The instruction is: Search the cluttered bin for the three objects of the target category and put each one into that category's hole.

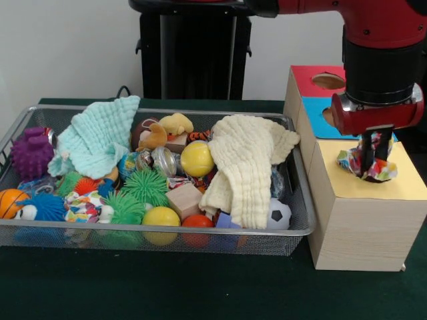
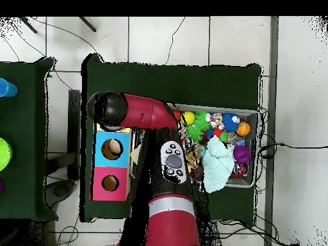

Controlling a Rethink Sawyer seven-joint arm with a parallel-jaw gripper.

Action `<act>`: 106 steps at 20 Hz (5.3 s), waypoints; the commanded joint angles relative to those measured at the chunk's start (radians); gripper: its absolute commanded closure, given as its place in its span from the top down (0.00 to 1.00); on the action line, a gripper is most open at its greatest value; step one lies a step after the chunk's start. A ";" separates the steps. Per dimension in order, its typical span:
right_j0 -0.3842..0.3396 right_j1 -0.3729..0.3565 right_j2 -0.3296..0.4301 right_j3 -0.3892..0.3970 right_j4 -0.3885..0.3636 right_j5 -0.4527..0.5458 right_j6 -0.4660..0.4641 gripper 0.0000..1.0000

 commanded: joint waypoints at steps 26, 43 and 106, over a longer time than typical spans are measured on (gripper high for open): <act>0.032 0.264 -0.058 -0.009 0.043 0.178 0.266 0.00; 0.028 0.249 -0.049 0.010 0.083 0.099 0.248 1.00; 0.036 -0.009 -0.058 0.008 0.098 0.149 0.217 1.00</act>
